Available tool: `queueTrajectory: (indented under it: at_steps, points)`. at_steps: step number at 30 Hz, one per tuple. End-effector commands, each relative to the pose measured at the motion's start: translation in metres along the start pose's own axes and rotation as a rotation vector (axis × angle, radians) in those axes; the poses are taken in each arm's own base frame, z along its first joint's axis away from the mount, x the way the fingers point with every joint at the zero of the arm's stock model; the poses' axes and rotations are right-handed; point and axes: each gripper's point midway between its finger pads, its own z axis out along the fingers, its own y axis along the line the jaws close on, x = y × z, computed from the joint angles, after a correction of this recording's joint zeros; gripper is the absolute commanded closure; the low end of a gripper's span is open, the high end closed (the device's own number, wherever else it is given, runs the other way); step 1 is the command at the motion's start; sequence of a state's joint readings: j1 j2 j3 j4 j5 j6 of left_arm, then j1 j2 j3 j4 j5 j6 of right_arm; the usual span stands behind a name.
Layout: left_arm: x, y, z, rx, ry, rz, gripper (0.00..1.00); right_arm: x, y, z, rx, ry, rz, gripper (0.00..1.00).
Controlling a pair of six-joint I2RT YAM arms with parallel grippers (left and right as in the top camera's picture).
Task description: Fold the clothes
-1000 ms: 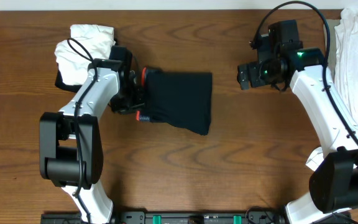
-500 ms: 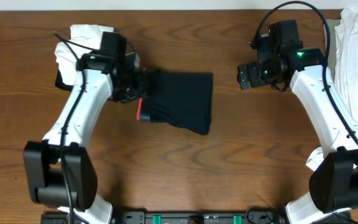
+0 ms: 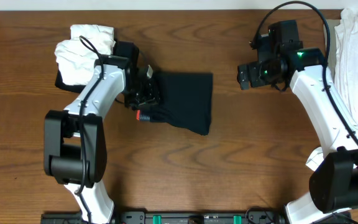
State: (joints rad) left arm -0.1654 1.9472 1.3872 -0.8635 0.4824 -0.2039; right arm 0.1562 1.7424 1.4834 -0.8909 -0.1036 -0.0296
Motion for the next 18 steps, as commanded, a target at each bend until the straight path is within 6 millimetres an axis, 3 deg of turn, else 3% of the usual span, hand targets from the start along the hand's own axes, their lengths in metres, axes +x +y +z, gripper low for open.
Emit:
queueTrajectory:
  at_steps: [1, 6, 13, 18]
  points:
    - [0.007, 0.024, 0.016, -0.087, 0.042, -0.001, 0.51, 0.004, -0.003, 0.004, 0.004, 0.013, 0.02, 0.01]
    - [0.013, 0.038, 0.028, -0.136, 0.078, -0.019, 0.52, 0.004, -0.003, 0.004, 0.004, 0.013, 0.02, 0.01]
    - [0.011, 0.052, 0.027, -0.212, 0.063, -0.016, 0.47, 0.004, -0.003, 0.004, 0.004, 0.013, 0.02, 0.01]
    - [0.011, 0.048, 0.024, -0.197, 0.057, -0.048, 0.46, 0.004, -0.003, 0.004, 0.004, 0.013, 0.02, 0.01]
